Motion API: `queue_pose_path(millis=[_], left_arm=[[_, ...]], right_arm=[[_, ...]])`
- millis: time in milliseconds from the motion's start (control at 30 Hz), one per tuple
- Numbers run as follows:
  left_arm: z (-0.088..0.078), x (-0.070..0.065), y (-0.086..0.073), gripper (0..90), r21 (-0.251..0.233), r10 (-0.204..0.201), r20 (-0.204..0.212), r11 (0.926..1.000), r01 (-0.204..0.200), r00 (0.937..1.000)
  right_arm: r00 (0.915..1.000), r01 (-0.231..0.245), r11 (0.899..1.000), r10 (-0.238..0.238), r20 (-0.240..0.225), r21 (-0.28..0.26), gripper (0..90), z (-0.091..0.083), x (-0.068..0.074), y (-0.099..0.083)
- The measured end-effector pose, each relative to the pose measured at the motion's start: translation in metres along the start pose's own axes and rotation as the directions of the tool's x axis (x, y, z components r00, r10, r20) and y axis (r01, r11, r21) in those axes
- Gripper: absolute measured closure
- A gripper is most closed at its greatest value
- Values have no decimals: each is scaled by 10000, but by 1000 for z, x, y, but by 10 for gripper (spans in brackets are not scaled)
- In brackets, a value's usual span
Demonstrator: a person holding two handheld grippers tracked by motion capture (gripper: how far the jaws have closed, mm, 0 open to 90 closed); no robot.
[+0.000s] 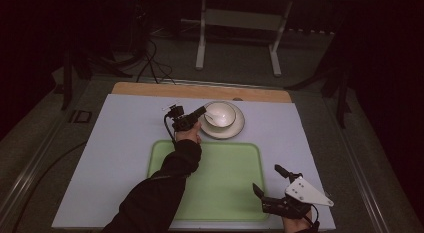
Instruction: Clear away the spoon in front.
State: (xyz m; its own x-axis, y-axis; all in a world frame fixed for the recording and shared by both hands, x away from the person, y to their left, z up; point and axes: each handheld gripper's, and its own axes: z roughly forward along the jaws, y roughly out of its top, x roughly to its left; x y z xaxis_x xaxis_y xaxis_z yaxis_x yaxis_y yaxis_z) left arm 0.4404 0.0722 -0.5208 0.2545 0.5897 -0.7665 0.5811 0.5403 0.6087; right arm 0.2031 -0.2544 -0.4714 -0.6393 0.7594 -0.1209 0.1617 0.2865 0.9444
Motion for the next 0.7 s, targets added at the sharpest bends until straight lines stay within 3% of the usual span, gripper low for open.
queue_pose_path(millis=[300, 467, 700], left_arm=[[1, -19, 2, 846, 253, 806, 339, 9964, -814, 9962], [-1, -27, 7, 848, 376, 1275, 236, 9910, -1283, 9916], [-5, -38, 17, 849, 527, 1504, 432, 9869, -1526, 9877]], right_arm=[[10000, 8, 10000, -9, 24, 8, 116, 0, 0, 0], [10000, 5, 10000, -5, 23, 12, 116, 0, 0, 0], [10000, -15, 10000, 15, 26, -9, 117, 0, 0, 0]])
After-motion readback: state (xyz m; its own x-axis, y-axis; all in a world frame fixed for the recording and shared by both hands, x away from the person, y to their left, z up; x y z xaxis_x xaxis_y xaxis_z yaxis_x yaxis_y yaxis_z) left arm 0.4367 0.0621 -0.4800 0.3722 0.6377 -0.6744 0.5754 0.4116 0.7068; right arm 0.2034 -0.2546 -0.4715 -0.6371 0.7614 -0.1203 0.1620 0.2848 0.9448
